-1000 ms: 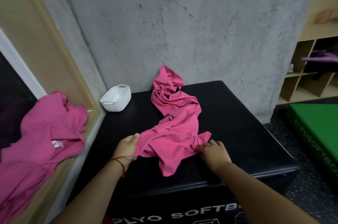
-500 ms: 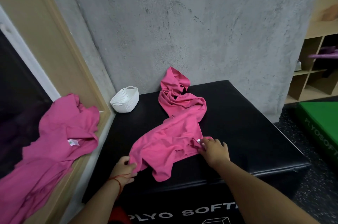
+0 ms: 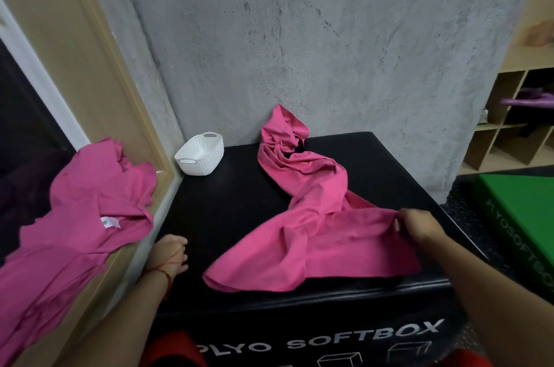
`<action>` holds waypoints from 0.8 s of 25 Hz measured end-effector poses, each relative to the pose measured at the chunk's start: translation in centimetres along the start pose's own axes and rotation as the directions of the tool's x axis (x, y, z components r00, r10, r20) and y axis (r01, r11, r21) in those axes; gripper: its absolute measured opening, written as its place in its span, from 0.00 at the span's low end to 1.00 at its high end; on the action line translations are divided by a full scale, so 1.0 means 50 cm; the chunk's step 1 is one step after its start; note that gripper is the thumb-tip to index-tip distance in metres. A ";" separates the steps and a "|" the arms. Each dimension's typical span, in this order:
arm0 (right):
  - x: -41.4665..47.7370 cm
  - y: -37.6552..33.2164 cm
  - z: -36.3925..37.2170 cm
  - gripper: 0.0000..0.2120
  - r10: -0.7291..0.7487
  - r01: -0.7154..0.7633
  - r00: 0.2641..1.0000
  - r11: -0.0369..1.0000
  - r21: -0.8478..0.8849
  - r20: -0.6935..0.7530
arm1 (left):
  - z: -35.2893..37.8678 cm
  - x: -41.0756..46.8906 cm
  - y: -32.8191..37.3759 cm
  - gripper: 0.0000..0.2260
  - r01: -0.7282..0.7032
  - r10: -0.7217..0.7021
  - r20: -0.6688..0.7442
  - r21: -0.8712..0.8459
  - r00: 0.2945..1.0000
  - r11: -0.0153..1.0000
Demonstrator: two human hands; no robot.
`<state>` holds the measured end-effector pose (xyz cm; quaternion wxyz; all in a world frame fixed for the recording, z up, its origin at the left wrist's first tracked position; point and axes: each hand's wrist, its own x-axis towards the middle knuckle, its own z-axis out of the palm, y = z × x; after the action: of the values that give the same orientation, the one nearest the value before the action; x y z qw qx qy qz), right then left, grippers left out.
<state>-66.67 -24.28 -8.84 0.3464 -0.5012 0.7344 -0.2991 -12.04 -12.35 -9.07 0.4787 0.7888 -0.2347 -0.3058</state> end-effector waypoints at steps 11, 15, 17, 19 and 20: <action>-0.052 0.037 0.116 0.19 -0.131 0.137 0.990 0.985 -0.105 0.059 | 0.345 -0.245 -0.018 0.30 -0.663 0.283 0.600 0.663 0.748 0.347; -0.043 0.064 0.079 0.23 -0.124 0.140 0.989 0.967 -0.214 0.085 | 0.349 -0.199 -0.008 0.10 -0.623 0.274 0.589 0.542 0.760 0.564; -0.030 0.089 0.047 0.24 -0.080 0.094 0.995 0.966 -0.240 0.067 | 0.313 -0.162 0.015 0.09 -0.485 0.266 0.540 0.315 0.798 0.816; -0.012 0.121 0.004 0.23 -0.007 0.018 0.999 0.961 -0.276 0.038 | 0.247 -0.109 0.035 0.03 -0.173 0.140 0.385 0.053 0.912 0.984; -0.004 0.139 -0.019 0.23 0.036 -0.027 0.999 0.953 -0.302 0.023 | 0.204 -0.078 0.033 0.03 -0.018 0.023 0.306 -0.020 0.952 1.000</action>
<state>-71.05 -21.78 -13.73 0.2806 -0.5405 0.7745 -0.1708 -22.14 -16.71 -10.19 0.4462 0.7253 -0.3119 -0.4213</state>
